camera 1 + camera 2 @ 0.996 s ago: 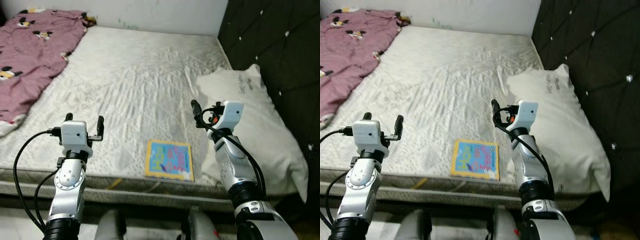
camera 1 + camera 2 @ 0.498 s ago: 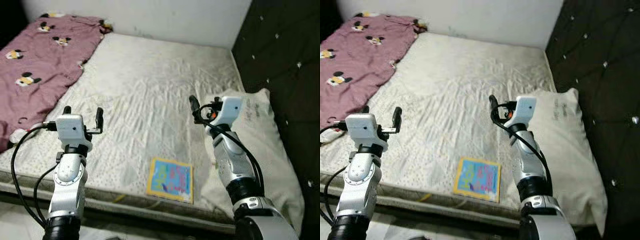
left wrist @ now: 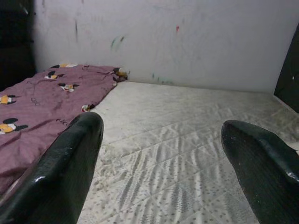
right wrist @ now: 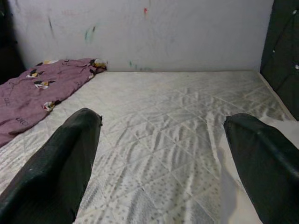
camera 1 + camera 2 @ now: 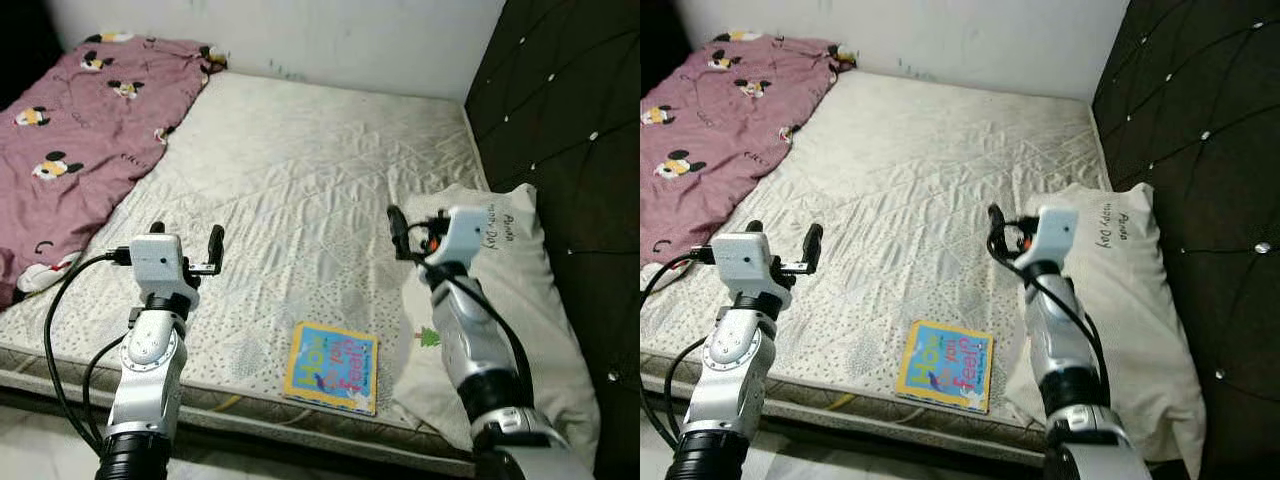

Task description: Clean up the room

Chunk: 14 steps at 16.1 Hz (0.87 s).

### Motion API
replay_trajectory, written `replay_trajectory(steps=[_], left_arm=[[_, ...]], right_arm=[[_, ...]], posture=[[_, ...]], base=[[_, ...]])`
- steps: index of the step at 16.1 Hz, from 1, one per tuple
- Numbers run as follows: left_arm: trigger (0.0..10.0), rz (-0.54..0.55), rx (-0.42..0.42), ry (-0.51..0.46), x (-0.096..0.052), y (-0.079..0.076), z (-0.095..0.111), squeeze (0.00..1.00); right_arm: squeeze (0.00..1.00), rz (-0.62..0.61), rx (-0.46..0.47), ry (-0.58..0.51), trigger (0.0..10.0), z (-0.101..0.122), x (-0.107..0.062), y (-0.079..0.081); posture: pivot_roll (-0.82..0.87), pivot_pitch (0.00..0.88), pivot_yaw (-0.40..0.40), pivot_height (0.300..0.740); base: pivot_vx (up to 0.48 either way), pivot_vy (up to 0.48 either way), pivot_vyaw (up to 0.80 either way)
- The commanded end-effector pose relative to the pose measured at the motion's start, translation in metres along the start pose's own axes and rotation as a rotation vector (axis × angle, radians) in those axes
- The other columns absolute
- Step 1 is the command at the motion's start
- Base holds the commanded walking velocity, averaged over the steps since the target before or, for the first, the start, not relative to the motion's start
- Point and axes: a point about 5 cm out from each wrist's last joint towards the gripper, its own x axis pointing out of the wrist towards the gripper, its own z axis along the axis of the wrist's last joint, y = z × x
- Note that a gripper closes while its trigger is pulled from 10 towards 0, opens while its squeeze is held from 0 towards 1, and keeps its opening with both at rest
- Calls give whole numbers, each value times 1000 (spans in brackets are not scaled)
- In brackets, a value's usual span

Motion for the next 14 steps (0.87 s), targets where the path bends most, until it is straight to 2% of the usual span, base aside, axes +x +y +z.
replay_trajectory(steps=[1, 5, 8, 14], left_arm=[[10000, -1, -23, 12, 1, 0, -1, 0], [10000, 13, -66, 27, -4, -5, -7, 0], [10000, 12, -85, 32, -4, -10, -8, 0], [10000, 14, -104, 27, 0, -11, -7, 0]], right_arm=[[0, 4, -4, -14, 10000, 5, 2, 1], [0, 53, -35, 5, 10000, 6, 3, 5], [0, 53, -43, 8, 10000, 8, 5, 2], [0, 73, -53, 18, 10000, 6, 3, 6]], posture=[[-16, 32, -53, 740], [-35, 48, -94, 740], [-37, 46, -97, 740], [-43, 37, -95, 740]], base=[[0, 386, 0], [0, 418, -206], [0, 480, 0], [0, 480, 0]])
